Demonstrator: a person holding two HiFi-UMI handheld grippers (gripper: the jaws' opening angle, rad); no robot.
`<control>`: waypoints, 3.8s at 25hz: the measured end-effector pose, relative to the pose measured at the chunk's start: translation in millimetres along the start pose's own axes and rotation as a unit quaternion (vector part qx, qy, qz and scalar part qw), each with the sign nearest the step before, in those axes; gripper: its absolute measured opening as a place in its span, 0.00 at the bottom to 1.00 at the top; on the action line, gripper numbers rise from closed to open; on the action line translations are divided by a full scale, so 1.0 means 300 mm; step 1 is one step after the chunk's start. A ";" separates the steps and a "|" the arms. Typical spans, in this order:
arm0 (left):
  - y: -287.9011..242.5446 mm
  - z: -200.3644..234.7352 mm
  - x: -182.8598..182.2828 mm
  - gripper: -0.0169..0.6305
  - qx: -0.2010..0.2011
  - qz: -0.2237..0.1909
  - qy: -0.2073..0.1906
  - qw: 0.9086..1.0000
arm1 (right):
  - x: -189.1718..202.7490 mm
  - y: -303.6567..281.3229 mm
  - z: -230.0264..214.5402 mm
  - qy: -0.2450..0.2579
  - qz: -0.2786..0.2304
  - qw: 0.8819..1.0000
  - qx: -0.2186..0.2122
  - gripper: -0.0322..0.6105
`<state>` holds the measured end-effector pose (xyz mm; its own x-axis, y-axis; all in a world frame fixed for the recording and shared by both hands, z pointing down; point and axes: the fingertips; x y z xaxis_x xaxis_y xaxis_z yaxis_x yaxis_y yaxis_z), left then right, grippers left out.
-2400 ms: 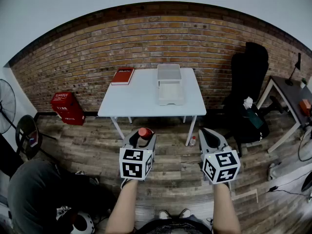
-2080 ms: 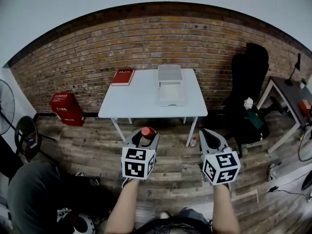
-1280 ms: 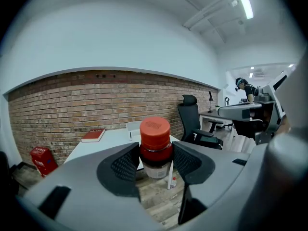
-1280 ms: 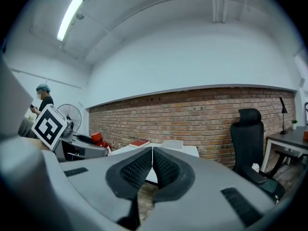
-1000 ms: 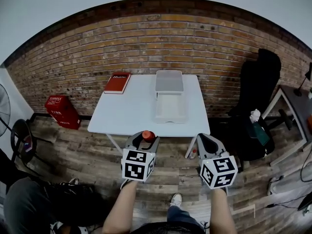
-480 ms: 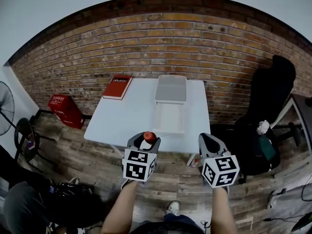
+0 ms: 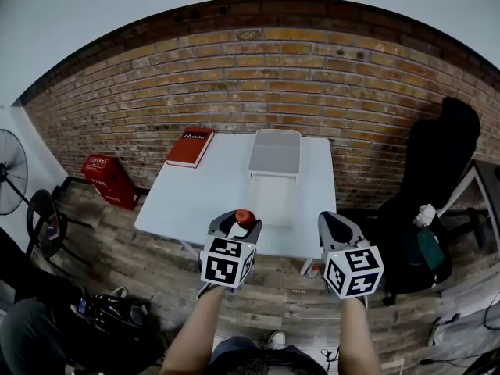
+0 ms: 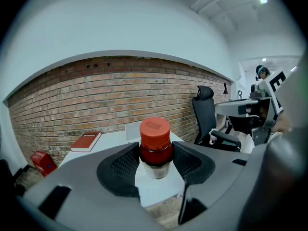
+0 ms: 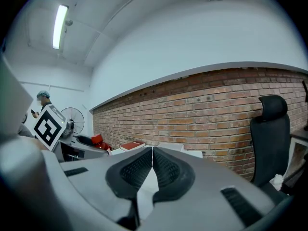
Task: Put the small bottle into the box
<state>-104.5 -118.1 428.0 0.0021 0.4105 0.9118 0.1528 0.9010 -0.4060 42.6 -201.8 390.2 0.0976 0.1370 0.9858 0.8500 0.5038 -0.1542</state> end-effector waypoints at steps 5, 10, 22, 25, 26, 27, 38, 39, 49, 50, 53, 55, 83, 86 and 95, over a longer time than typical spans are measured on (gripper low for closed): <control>-0.017 0.028 -0.015 0.38 -0.004 0.001 0.003 1.000 | -0.016 -0.032 0.002 0.001 -0.005 1.000 -0.007 0.08; -0.071 0.051 -0.014 0.38 0.001 0.004 0.001 1.000 | -0.016 -0.085 -0.012 0.002 -0.005 1.000 -0.006 0.08; -0.345 0.198 -0.043 0.38 0.051 0.010 -0.001 0.999 | -0.012 -0.358 -0.056 0.010 0.011 1.000 0.023 0.08; -0.415 0.241 -0.063 0.38 0.067 0.012 -0.002 0.998 | -0.037 -0.432 -0.071 0.014 0.011 0.999 0.035 0.08; -0.438 0.250 -0.069 0.38 0.074 0.013 -0.004 0.997 | -0.041 -0.453 -0.077 0.013 0.012 0.999 0.039 0.08; -0.459 0.257 -0.074 0.38 0.080 0.014 -0.007 0.997 | -0.043 -0.474 -0.083 0.012 0.012 0.999 0.044 0.08; -0.655 0.289 -0.062 0.38 0.151 0.038 -0.039 0.987 | -0.037 -0.628 -0.121 0.001 0.021 0.995 0.094 0.08; -0.670 0.284 -0.056 0.38 0.158 0.041 -0.042 0.986 | -0.034 -0.635 -0.125 0.000 0.022 0.995 0.098 0.08; -0.786 0.187 0.050 0.38 0.226 0.079 -0.082 0.967 | 0.009 -0.641 -0.158 -0.007 0.038 0.990 0.136 0.08; -0.793 0.177 0.055 0.38 0.231 0.082 -0.090 0.965 | 0.012 -0.640 -0.160 -0.007 0.039 0.990 0.139 0.08; -0.816 0.154 0.078 0.38 0.245 0.089 -0.112 0.959 | 0.025 -0.639 -0.160 -0.006 0.045 0.988 0.145 0.08; -0.829 0.140 0.098 0.38 0.254 0.096 -0.121 0.955 | 0.035 -0.636 -0.161 -0.006 0.048 0.988 0.150 0.08; -0.895 0.050 0.241 0.38 0.287 0.147 -0.227 0.919 | 0.125 -0.597 -0.190 -0.023 0.066 0.982 0.178 0.08; -0.897 0.047 0.250 0.38 0.286 0.155 -0.235 0.916 | 0.129 -0.593 -0.190 -0.028 0.066 0.981 0.179 0.08; -0.902 0.049 0.255 0.38 0.285 0.167 -0.236 0.914 | 0.131 -0.594 -0.192 -0.030 0.064 0.983 0.171 0.08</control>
<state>-160.2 -328.4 606.7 -0.4916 0.5699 0.6584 -0.3178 0.5865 -0.7450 -75.2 -335.5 460.2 0.1523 0.2630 0.9527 0.6076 0.7354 -0.3001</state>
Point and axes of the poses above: the fingertips, and each gripper's own axes: y backward along the fingers, z to its left, x out of its underside, and after that the axes turned 2 degrees about -z, right-handed
